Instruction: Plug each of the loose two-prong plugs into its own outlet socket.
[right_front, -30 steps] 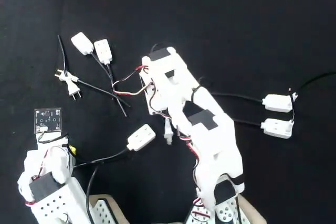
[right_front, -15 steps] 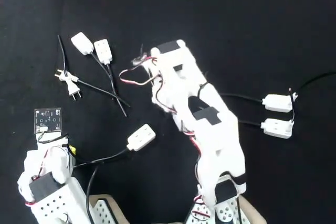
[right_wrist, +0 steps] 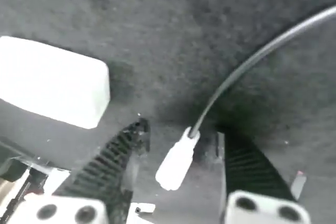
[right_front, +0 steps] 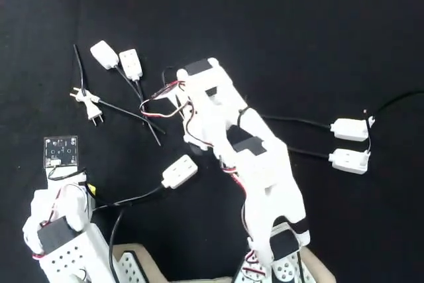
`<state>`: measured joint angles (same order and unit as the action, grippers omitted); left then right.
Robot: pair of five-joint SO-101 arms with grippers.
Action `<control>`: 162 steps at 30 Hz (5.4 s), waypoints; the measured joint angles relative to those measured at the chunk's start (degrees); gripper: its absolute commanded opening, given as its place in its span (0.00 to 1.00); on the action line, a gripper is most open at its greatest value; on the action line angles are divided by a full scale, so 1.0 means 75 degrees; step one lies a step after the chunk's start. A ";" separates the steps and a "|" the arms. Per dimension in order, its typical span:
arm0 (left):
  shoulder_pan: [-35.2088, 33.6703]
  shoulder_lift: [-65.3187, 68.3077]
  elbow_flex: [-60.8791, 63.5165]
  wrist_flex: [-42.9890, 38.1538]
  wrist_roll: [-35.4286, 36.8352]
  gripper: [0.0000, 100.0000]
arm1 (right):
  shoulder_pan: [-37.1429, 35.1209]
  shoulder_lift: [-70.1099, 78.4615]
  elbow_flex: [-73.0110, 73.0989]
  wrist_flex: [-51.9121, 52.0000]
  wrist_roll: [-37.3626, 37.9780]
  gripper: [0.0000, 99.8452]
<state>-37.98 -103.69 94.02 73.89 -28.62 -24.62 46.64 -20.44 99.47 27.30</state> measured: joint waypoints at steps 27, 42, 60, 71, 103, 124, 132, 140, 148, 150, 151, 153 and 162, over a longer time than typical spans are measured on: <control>0.0000 0.0000 0.0000 0.0000 0.0000 0.22 | 0.0070 -0.1922 0.2215 -0.0012 0.0035 0.27; 0.0000 0.0000 0.0000 0.0000 0.0000 0.22 | 0.0070 -0.0223 0.0926 0.0023 -0.0223 0.14; 0.0000 0.0000 0.0000 0.0000 0.0000 0.22 | 0.0223 -0.0305 0.0668 0.0023 -0.1078 0.01; 0.0000 0.0000 0.0000 0.0000 0.0000 0.22 | 0.0129 -0.3845 0.2333 -0.0985 -0.1700 0.01; 0.0000 0.0000 0.0000 0.0000 0.0000 0.22 | -0.1711 -1.4101 1.5062 -1.1604 -0.4232 0.01; -0.0012 0.0000 0.0000 0.0000 0.0000 0.22 | -0.2086 -1.4136 1.5484 -1.2425 -0.4232 0.01; -0.0012 0.0000 0.0000 0.0000 0.0000 0.22 | -0.2086 -1.4136 1.5484 -1.2237 -0.4232 0.01; -0.0012 0.0000 0.0000 0.0000 0.0000 0.22 | -0.1875 -1.4136 1.5484 -1.2237 -0.4232 0.01; -0.0012 0.0000 0.0000 0.0000 0.0000 0.22 | -0.1875 -1.4136 1.5484 -1.2237 -0.4232 0.01; -0.0012 0.0000 0.0000 0.0000 0.0000 0.22 | -0.1875 -1.4136 1.5484 -1.2237 -0.4232 0.01; -0.0012 0.0000 0.0000 0.0000 0.0000 0.22 | -0.1875 -1.4136 1.5484 -1.2237 -0.4232 0.01; -0.0012 0.0000 0.0000 0.0000 0.0000 0.22 | -0.1875 -1.4136 1.5484 -1.2237 -0.4232 0.01; -0.0012 0.0000 0.0000 0.0000 0.0000 0.22 | -0.1887 -1.4136 1.5555 -1.2519 -0.4232 0.01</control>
<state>-38.07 -103.69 94.02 73.89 -28.62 -38.77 -59.38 96.22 5.58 -4.44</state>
